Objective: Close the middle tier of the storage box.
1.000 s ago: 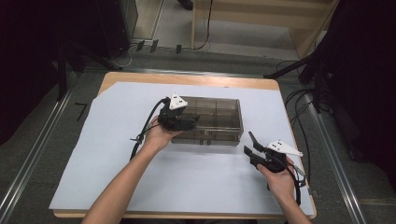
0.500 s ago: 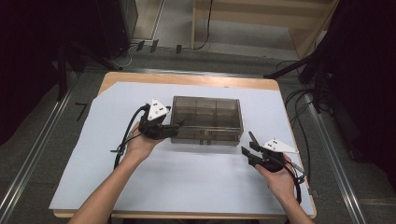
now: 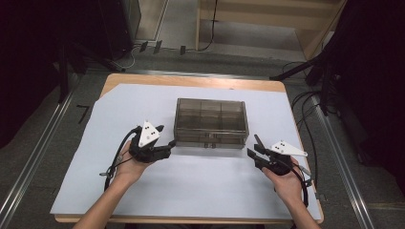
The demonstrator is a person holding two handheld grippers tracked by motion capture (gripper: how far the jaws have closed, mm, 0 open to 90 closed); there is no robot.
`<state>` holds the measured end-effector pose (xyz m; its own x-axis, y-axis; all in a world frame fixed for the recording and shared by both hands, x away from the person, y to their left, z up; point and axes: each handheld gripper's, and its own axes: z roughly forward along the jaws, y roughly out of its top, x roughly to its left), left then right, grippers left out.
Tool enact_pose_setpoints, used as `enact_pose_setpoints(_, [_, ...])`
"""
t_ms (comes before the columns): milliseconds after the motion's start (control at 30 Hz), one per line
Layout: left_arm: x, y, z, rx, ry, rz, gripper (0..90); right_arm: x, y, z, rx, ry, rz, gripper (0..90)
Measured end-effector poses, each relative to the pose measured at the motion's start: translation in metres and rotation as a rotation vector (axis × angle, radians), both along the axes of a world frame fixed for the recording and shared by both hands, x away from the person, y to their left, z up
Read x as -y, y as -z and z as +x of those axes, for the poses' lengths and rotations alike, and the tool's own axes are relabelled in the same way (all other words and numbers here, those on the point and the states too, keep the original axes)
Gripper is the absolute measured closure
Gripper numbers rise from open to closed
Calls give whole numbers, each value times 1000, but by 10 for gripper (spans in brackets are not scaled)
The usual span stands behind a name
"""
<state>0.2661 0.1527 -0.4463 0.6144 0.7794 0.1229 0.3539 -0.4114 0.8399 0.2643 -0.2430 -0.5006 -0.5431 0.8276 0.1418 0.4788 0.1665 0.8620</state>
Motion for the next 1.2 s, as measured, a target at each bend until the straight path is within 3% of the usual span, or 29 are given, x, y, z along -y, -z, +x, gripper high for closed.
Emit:
enact_pose_setpoints(67, [2, 2, -1, -9, 3, 29, 368, -2, 0, 0, -7, -6, 0, 630])
enact_pose_setpoints(200, [1, 9, -3, -48, 11, 42, 383, -5, -1, 0, 2, -28, -6, 638])
enact_pose_setpoints(267, [2, 14, -3, -59, 4, 43, 387, -8, -3, 1, 22, -44, -49, 639])
enact_pose_setpoints(333, [3, 16, -3, -72, 8, 47, 393, -11, -5, 0, 25, -56, -44, 640])
enact_pose_setpoints(567, [13, 23, -3, -85, 50, 70, 417, -13, -4, 2, 21, -68, -55, 641])
enact_pose_setpoints(867, [19, 29, -1, -80, 30, 34, 454, -15, -2, 5, 11, -80, -46, 647])
enact_pose_setpoints(1067, [22, 32, 0, -87, 33, 51, 466, -16, -1, 6, 7, -89, -39, 649])
enact_pose_setpoints(1200, [25, 34, 1, -84, 26, 39, 476, -18, 0, 9, 9, -96, -23, 656])
